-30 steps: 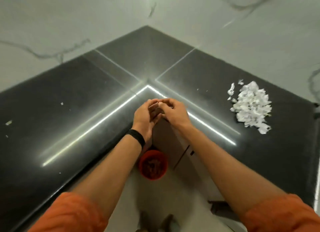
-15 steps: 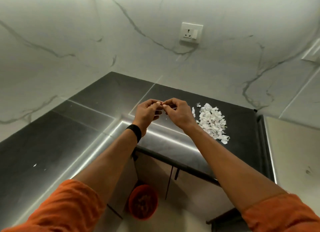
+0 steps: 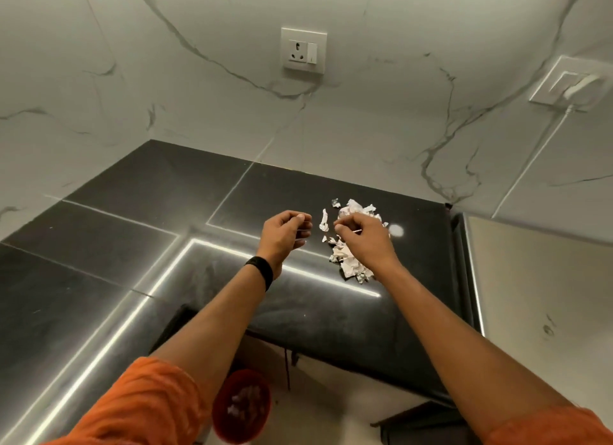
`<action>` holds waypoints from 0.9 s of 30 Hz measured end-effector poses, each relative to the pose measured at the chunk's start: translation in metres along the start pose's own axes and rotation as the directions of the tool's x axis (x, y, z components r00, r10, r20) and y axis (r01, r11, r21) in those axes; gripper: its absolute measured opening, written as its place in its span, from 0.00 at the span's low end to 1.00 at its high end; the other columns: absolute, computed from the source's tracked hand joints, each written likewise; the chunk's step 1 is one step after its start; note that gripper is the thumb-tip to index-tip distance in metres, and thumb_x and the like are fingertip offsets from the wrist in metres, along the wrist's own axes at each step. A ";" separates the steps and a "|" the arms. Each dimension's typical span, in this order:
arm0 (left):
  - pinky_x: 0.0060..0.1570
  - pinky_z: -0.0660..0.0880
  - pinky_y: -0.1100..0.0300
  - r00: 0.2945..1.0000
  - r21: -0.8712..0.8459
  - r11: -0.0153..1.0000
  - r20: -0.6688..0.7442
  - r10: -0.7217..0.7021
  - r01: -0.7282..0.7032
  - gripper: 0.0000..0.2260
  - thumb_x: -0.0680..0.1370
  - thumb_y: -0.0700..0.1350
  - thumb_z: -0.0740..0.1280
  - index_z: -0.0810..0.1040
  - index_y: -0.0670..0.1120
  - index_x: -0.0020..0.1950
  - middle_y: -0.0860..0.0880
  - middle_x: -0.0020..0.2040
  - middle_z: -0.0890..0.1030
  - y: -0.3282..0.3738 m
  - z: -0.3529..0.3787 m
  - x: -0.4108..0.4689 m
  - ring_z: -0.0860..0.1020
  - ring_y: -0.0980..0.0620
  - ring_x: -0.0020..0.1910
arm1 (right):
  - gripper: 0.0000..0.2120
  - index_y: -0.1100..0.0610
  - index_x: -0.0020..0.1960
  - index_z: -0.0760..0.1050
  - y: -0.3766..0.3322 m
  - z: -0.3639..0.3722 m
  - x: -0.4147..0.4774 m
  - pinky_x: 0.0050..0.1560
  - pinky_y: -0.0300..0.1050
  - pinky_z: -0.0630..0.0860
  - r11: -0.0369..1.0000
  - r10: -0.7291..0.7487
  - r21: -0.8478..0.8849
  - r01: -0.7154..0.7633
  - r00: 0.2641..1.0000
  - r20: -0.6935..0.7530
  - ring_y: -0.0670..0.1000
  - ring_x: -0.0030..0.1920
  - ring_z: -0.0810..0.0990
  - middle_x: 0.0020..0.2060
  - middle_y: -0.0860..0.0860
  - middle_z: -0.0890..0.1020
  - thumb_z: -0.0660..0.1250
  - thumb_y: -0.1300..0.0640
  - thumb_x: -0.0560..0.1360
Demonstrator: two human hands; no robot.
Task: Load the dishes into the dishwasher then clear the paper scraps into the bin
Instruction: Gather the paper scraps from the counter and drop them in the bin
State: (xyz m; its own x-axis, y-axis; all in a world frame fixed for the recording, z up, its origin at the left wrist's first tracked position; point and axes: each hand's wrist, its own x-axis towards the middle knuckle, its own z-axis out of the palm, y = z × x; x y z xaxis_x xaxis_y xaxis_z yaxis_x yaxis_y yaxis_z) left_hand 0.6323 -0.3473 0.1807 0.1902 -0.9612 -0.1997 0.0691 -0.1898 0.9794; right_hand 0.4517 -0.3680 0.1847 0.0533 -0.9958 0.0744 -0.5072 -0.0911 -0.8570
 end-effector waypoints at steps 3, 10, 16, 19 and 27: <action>0.49 0.78 0.56 0.999 -0.012 0.999 0.002 -0.050 0.050 0.10 0.84 0.43 0.62 0.83 0.42 0.55 0.45 0.48 0.85 -0.013 0.017 0.013 0.81 0.51 0.45 | 0.04 0.51 0.48 0.85 0.022 -0.010 0.012 0.49 0.47 0.80 0.998 0.067 0.008 -0.067 0.998 -0.002 0.48 0.44 0.83 0.40 0.47 0.85 0.71 0.57 0.76; 0.44 0.76 0.60 0.984 -0.023 0.985 0.035 -0.172 0.173 0.09 0.84 0.42 0.63 0.83 0.42 0.54 0.47 0.46 0.85 -0.049 0.036 0.045 0.81 0.53 0.42 | 0.05 0.52 0.50 0.84 0.068 -0.001 0.025 0.49 0.42 0.79 0.977 0.201 -0.076 -0.197 0.979 0.045 0.43 0.43 0.82 0.42 0.44 0.84 0.74 0.59 0.75; 0.44 0.77 0.61 0.955 -0.084 0.956 0.119 -0.271 0.282 0.09 0.84 0.42 0.63 0.83 0.41 0.55 0.47 0.45 0.85 -0.075 0.052 0.068 0.80 0.52 0.43 | 0.09 0.47 0.51 0.80 0.105 0.025 0.015 0.47 0.45 0.78 0.877 0.283 -0.415 -0.242 0.958 0.040 0.45 0.46 0.81 0.46 0.42 0.83 0.73 0.46 0.74; 0.44 0.77 0.61 0.934 -0.053 0.942 0.161 -0.319 0.331 0.10 0.84 0.42 0.63 0.83 0.41 0.57 0.45 0.48 0.86 -0.087 0.060 0.077 0.81 0.52 0.44 | 0.16 0.47 0.50 0.74 0.114 0.043 0.007 0.43 0.45 0.74 0.749 0.214 -0.648 -0.141 0.976 0.035 0.48 0.45 0.78 0.46 0.43 0.78 0.71 0.37 0.72; 0.48 0.78 0.59 0.925 -0.053 0.933 0.162 -0.343 0.355 0.10 0.83 0.42 0.63 0.83 0.43 0.55 0.45 0.49 0.85 -0.104 0.062 0.092 0.83 0.52 0.45 | 0.06 0.49 0.51 0.76 0.121 0.046 -0.006 0.39 0.41 0.73 0.723 0.060 -0.689 -0.056 0.998 -0.019 0.47 0.43 0.78 0.48 0.44 0.78 0.66 0.47 0.78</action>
State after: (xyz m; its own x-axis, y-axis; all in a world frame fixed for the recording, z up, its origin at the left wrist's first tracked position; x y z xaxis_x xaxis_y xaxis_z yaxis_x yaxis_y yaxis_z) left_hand 0.5820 -0.4286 0.0621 -0.0064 -0.8569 -0.5155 0.1835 -0.5078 0.8417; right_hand 0.4299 -0.3724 0.0566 0.0064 -0.9994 0.0329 -0.9620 -0.0152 -0.2726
